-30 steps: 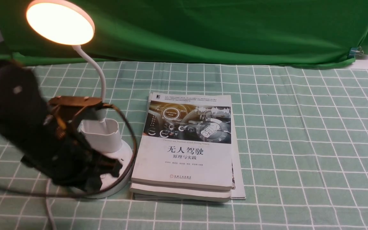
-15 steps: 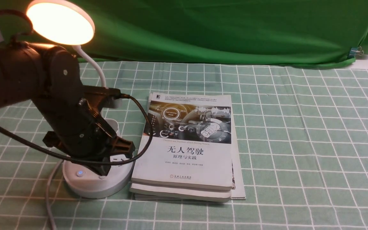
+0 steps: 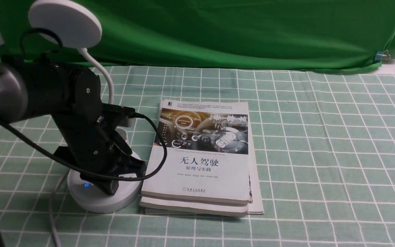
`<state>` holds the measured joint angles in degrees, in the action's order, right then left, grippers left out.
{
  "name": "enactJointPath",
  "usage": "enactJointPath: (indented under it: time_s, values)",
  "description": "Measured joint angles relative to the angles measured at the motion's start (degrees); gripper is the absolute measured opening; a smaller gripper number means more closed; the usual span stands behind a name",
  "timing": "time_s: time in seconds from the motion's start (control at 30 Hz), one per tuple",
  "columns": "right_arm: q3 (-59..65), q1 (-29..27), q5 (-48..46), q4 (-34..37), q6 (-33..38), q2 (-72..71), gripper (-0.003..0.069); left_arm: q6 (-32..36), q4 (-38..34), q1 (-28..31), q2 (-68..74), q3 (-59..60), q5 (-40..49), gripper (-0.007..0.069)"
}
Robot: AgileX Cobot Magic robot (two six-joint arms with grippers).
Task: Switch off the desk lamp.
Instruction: Use the left arm to press the button switch on the lamp holder
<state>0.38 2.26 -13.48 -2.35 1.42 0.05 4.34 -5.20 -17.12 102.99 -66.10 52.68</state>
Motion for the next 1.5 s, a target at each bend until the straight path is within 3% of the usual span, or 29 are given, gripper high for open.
enactJointPath:
  time_s: [0.47, 1.0, 1.5]
  values:
    - [0.0, 0.0, 0.0, 0.0, 0.0, 0.0, 0.0242, -0.1, 0.1, 0.0, -6.8, 0.4, -1.0, 0.0]
    - [0.0, 0.0, 0.0, 0.0, 0.0, 0.0, 0.0242, 0.0, -0.1, 0.0, -0.4, 0.1, -0.5, 0.0]
    - [0.0, 0.0, 0.0, 0.0, 0.0, 0.0, 0.0242, 0.0, -1.7, 0.0, -7.3, 0.3, 1.5, 0.0]
